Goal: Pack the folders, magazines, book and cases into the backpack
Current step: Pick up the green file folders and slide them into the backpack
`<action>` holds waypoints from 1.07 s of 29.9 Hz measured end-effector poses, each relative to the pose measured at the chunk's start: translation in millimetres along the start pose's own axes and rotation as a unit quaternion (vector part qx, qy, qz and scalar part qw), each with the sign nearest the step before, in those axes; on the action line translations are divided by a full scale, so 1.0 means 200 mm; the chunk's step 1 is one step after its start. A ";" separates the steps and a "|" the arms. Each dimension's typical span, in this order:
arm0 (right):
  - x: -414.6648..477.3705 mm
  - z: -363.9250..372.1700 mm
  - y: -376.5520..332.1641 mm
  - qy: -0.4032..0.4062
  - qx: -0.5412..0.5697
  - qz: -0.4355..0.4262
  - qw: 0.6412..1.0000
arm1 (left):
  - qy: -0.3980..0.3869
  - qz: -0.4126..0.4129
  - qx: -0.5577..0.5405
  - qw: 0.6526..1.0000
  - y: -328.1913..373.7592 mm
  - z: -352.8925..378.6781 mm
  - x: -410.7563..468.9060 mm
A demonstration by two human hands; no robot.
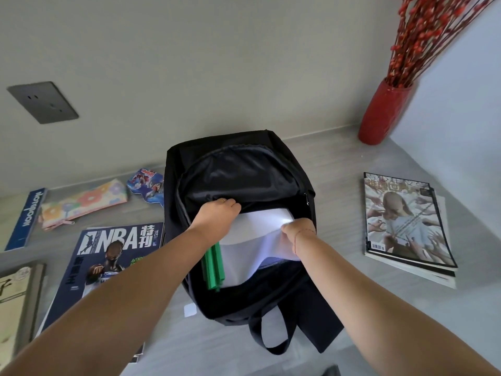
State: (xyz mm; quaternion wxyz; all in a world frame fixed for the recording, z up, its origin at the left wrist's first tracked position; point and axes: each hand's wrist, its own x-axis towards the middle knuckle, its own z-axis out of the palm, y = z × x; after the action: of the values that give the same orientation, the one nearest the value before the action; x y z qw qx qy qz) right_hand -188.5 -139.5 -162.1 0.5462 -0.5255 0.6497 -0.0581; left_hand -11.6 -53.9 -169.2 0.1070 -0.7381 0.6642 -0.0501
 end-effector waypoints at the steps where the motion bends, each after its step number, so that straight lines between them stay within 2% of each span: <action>1: 0.02 0.01 -0.01 -0.001 -0.020 -0.012 1.000 | 0.001 -0.005 -0.003 1.000 -0.01 0.00 0.00; 3: 0.00 0.02 0.00 0.036 -0.112 -0.076 0.990 | 0.006 -0.015 -0.020 1.000 -0.02 0.02 0.00; 4: -0.04 0.02 0.04 0.061 -0.176 -0.130 0.974 | 0.009 -0.019 -0.034 0.999 -0.01 0.02 0.00; 5: -0.08 0.02 0.11 0.092 -0.248 -0.201 0.943 | 0.011 -0.021 -0.045 0.999 -0.01 0.03 0.01; 6: -0.13 0.03 0.19 0.108 -0.336 -0.272 0.895 | 0.015 -0.023 -0.052 0.998 -0.01 0.03 0.01; 7: -0.17 0.05 0.27 0.095 -0.390 -0.350 0.846 | 0.024 -0.024 -0.053 0.998 0.00 0.02 0.01; 9: -0.21 0.09 0.37 -0.008 -0.462 -0.457 0.760 | 0.026 -0.003 -0.029 0.999 0.02 -0.01 -0.01; 10: -0.22 0.13 0.39 -0.054 -0.494 -0.479 0.723 | 0.030 0.004 -0.010 0.999 0.02 -0.02 -0.02; 12: -0.19 0.18 0.38 -0.073 -0.535 -0.500 0.677 | 0.051 0.005 0.006 0.999 0.03 -0.04 -0.04; 14: -0.14 0.21 0.36 -0.071 -0.536 -0.503 0.674 | 0.065 0.010 0.000 0.998 0.03 -0.03 -0.05; 19: -0.09 0.28 0.40 -0.088 -0.585 -0.499 0.633 | 0.087 0.009 -0.025 0.996 0.02 -0.02 -0.05; 26: -0.03 0.33 0.42 -0.072 -0.599 -0.509 0.614 | 0.099 0.013 -0.039 0.994 0.01 -0.02 -0.06; 32: 0.03 0.35 0.34 -0.062 -0.594 -0.500 0.627 | 0.115 0.007 -0.034 0.993 0.01 -0.01 -0.05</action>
State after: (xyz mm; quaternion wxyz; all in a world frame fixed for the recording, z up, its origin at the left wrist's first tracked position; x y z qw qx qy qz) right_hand -175.7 -79.3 -236.6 0.0414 -0.9825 0.1454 0.1084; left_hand -14.5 -43.7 -165.9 0.0047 -0.7258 0.6788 -0.1111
